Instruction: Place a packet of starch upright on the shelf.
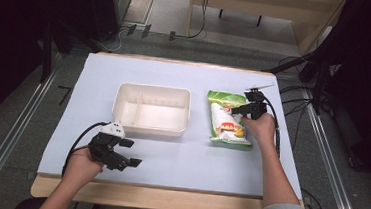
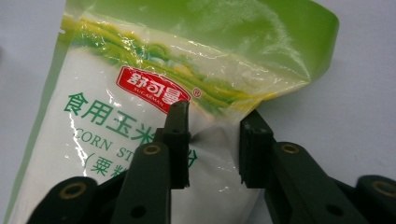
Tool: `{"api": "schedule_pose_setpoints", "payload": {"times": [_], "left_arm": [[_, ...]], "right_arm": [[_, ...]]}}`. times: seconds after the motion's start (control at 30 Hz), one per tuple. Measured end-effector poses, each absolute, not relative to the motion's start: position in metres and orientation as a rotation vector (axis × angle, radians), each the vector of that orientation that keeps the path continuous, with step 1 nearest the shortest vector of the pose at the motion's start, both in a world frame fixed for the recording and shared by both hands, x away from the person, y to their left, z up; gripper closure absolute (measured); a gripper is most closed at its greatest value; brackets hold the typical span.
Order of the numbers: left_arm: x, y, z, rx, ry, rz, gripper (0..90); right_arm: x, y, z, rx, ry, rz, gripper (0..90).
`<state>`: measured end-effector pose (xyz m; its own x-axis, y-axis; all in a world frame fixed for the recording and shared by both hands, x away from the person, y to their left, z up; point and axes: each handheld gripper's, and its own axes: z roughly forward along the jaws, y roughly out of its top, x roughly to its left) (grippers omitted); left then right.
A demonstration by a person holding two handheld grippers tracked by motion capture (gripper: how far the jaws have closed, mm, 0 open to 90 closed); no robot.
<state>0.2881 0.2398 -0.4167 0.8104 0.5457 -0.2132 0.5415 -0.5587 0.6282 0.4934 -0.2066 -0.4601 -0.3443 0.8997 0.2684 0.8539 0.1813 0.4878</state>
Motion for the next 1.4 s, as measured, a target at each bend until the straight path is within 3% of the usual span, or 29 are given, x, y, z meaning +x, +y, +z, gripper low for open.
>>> {"api": "schedule_pose_setpoints", "payload": {"times": [0.07,0.27,0.9,1.4], "left_arm": [[0.288,0.239,-0.417,2.278,0.797,0.007,23.6],[0.287,0.241,-0.416,2.268,0.799,0.001,23.6],[0.287,0.242,-0.415,2.271,0.795,-0.004,23.6],[0.289,0.243,-0.413,2.262,0.795,-0.006,23.6]], "right_arm": [[0.492,-0.206,-0.460,1.777,2.357,0.881,83.5],[0.491,-0.211,-0.456,1.793,2.345,0.929,86.7],[0.465,-0.214,-0.395,1.636,2.307,1.127,88.3],[0.413,-0.205,-0.352,1.478,2.317,1.268,88.8]]}}
